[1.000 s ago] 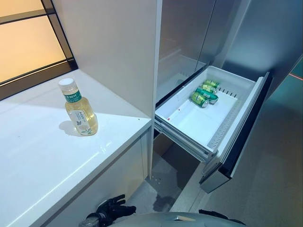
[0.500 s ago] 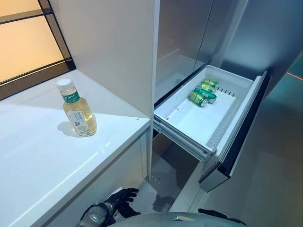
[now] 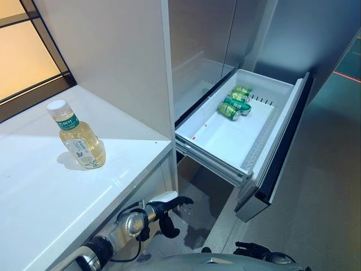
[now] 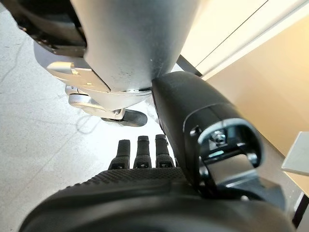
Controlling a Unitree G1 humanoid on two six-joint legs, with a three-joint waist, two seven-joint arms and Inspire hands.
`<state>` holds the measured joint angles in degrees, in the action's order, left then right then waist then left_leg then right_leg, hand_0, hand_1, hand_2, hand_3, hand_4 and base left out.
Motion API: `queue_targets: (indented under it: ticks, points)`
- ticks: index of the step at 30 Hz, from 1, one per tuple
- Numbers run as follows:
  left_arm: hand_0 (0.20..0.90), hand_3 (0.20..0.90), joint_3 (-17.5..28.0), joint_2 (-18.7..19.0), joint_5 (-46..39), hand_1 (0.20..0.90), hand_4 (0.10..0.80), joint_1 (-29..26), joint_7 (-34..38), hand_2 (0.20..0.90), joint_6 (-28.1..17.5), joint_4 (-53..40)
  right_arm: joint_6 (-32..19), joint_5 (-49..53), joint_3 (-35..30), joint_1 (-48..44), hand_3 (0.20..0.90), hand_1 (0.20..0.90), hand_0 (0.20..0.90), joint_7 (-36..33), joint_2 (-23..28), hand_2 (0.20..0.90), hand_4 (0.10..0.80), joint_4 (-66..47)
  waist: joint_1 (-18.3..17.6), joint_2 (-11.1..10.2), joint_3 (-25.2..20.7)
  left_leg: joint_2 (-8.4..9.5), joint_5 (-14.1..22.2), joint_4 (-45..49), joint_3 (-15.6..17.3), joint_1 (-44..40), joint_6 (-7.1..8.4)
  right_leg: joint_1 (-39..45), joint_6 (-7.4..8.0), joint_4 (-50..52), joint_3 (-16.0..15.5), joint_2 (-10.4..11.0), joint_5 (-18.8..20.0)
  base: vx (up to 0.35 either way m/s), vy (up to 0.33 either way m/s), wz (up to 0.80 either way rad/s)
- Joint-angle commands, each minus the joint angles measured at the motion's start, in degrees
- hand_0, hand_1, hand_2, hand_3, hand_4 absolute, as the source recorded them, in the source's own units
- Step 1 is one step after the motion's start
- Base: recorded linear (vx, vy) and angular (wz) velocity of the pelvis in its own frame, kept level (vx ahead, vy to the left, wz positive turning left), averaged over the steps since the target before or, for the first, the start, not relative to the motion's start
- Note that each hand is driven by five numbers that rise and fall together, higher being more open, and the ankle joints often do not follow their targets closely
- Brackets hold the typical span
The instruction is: Put drinks into fridge and close the fridge
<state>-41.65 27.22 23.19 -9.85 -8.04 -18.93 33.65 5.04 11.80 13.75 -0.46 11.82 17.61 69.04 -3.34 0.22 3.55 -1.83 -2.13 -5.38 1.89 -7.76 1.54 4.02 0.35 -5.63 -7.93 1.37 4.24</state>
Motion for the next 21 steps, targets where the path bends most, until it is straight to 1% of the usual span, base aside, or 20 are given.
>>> queue_targets:
  ticks: [1, 5, 6, 7, 9, 10, 11, 12, 13, 15, 18, 19, 20, 21]
  points:
    - [0.9, 0.9, -0.95, 2.16, -4.01, 0.9, 0.8, -9.26, 1.07, 0.9, -6.59, -7.29, 0.04, -0.64, 3.23, -1.65, 0.9, 0.9, 0.9, 1.4, -1.38, 0.9, 0.8, -0.36, 0.11, 0.56, 0.39, 1.82, 5.9, 0.38, 2.47, 0.64, -0.62, 3.14, 6.07, 1.51, -1.97, 1.62, -5.47, 0.0, 0.0, 0.0]
    - [0.9, 0.9, 0.15, 4.24, -10.28, 0.9, 0.8, -10.98, -1.21, 0.9, -8.19, -13.93, -0.53, -0.58, 3.15, -1.57, 0.9, 0.9, 0.9, 0.7, -1.79, 0.9, 0.8, 0.21, 0.45, 0.74, 0.11, 1.83, 5.99, 0.38, 2.23, 0.64, -0.73, 3.28, 5.97, 1.45, -1.98, 1.64, -5.62, 0.0, 0.0, 0.0]
    - [0.9, 0.9, 0.24, 4.37, -10.92, 0.9, 0.8, -11.14, -1.41, 0.9, -8.24, -14.53, -0.63, -0.61, 3.14, -1.57, 0.9, 0.9, 0.9, 0.63, -1.85, 0.9, 0.8, 0.29, 0.47, 0.75, 0.1, 1.84, 5.99, 0.38, 2.2, 0.63, -0.74, 3.29, 5.96, 1.46, -1.97, 1.65, -5.63, 0.0, 0.0, 0.0]
    - [0.9, 0.9, 0.85, 4.64, -13.2, 0.9, 0.8, -11.52, -2.65, 0.9, -7.11, -16.65, -0.98, -0.59, 3.14, -1.44, 0.9, 0.9, 0.9, 0.33, -2.13, 0.9, 0.8, 0.48, 0.6, 0.76, 0.09, 1.88, 6.02, 0.38, 2.01, 0.57, -0.79, 3.36, 5.92, 1.53, -1.97, 1.68, -5.69, 0.0, 0.0, 0.0]
    - [0.9, 0.9, 0.53, 4.82, -14.57, 0.9, 0.8, -11.42, -2.25, 0.9, -7.22, -17.89, -1.31, -0.87, 2.8, -1.48, 0.9, 0.9, 0.9, 0.26, -2.42, 0.9, 0.8, 0.7, 0.79, 0.71, 0.04, 1.86, 6.06, 0.38, 1.98, 0.71, -0.86, 3.27, 5.84, 1.46, -1.9, 1.58, -5.81, -0.008, -0.004, 0.02]
    - [0.9, 0.9, 1.07, 5.08, -15.71, 0.9, 0.8, -10.77, -2.69, 0.9, -8.62, -19.48, -1.4, -1.21, 2.43, -1.51, 0.9, 0.9, 0.9, 0.12, -2.6, 0.9, 0.8, 0.67, 0.96, 0.75, 0.08, 1.81, 5.99, 0.38, 1.9, 0.85, -0.79, 3.21, 5.81, 1.43, -1.9, 1.53, -5.87, -0.033, -0.002, 0.03]
    - [0.9, 0.9, 2.11, 5.46, -16.41, 0.9, 0.8, -9.88, -3.04, 0.9, -9.51, -21.37, -1.12, -1.07, 2.31, -1.45, 0.9, 0.9, 0.9, -0.04, -2.46, 0.9, 0.8, 0.14, 1.15, 0.8, 0.28, 1.81, 5.94, 0.38, 1.77, 0.9, -0.71, 3.27, 5.79, 1.41, -2.09, 1.59, -5.93, -0.05, 0.011, 0.03]
    - [0.9, 0.9, 4.31, 6.79, -18.91, 0.9, 0.8, -8.5, -5.19, 0.9, -9.99, -25.32, -0.68, -0.82, 2.0, -0.77, 0.9, 0.9, 0.9, -0.6, -2.35, 0.9, 0.8, -1.28, 1.51, 0.88, 0.57, 1.89, 5.89, 0.38, 1.44, 0.91, -0.69, 3.42, 5.71, 1.38, -2.51, 1.66, -5.99, -0.043, 0.015, 0.02]
    - [0.9, 0.9, 5.16, 7.37, -19.97, 0.9, 0.8, -8.07, -5.78, 0.9, -10.24, -26.91, -0.56, -0.77, 1.8, -0.53, 0.9, 0.9, 0.9, -0.79, -2.34, 0.9, 0.8, -1.74, 1.65, 0.93, 0.68, 1.92, 5.87, 0.38, 1.28, 0.92, -0.68, 3.46, 5.69, 1.38, -2.62, 1.7, -5.99, -0.042, 0.015, 0.01]
    - [0.9, 0.9, 8.66, 9.41, -24.2, 0.9, 0.8, -6.73, -8.09, 0.9, -10.35, -33.09, -0.15, -0.52, 1.35, 0.41, 0.9, 0.9, 0.9, -1.52, -2.36, 0.9, 0.8, -3.29, 2.11, 1.04, 0.92, 2.03, 5.76, 0.38, 0.71, 1.0, -0.73, 3.61, 5.61, 1.37, -2.98, 1.8, -6.03, -0.015, 0.004, 0.02]
    - [0.9, 0.9, 13.33, 11.25, -30.76, 0.9, 0.8, -6.08, -11.64, 0.9, -8.68, -40.3, -0.49, -0.02, 0.7, 1.63, 0.9, 0.9, 0.9, -2.24, -2.59, 0.9, 0.8, -4.22, 2.83, 1.06, 0.98, 2.16, 5.68, 0.38, 0.0, 1.1, -0.79, 3.81, 5.59, 1.3, -3.44, 1.93, -5.98, -0.023, -0.007, 0.06]
    - [0.9, 0.9, 16.2, 11.99, -33.85, 0.9, 0.8, -5.73, -13.37, 0.9, -7.3, -43.55, -1.0, 0.33, 0.43, 2.21, 0.9, 0.9, 0.9, -2.3, -2.59, 0.9, 0.8, -4.34, 3.24, 0.98, 0.92, 2.16, 5.63, 0.38, -0.21, 1.24, -0.77, 3.85, 5.53, 1.26, -3.64, 2.0, -6.0, -0.022, -0.019, 0.08]
    - [0.9, 0.9, 16.78, 12.26, -34.74, 0.9, 0.8, -5.75, -13.79, 0.9, -7.12, -44.14, -1.08, 0.37, 0.36, 2.34, 0.9, 0.9, 0.9, -2.36, -2.65, 0.9, 0.8, -4.36, 3.31, 0.96, 0.87, 2.16, 5.65, 0.38, -0.29, 1.24, -0.76, 3.87, 5.55, 1.26, -3.72, 2.03, -5.99, -0.023, -0.026, 0.13]
    - [0.9, 0.9, 18.19, 12.79, -38.6, 0.9, 0.8, -5.92, -14.9, 0.9, -6.25, -45.66, -1.4, 0.54, 0.12, 2.54, 0.9, 0.9, 0.9, -2.37, -2.67, 0.9, 0.8, -4.29, 3.55, 0.92, 0.91, 2.19, 5.59, 0.38, -0.54, 1.24, -0.73, 3.94, 5.53, 1.24, -3.84, 2.02, -5.9, -0.018, -0.024, 0.16]
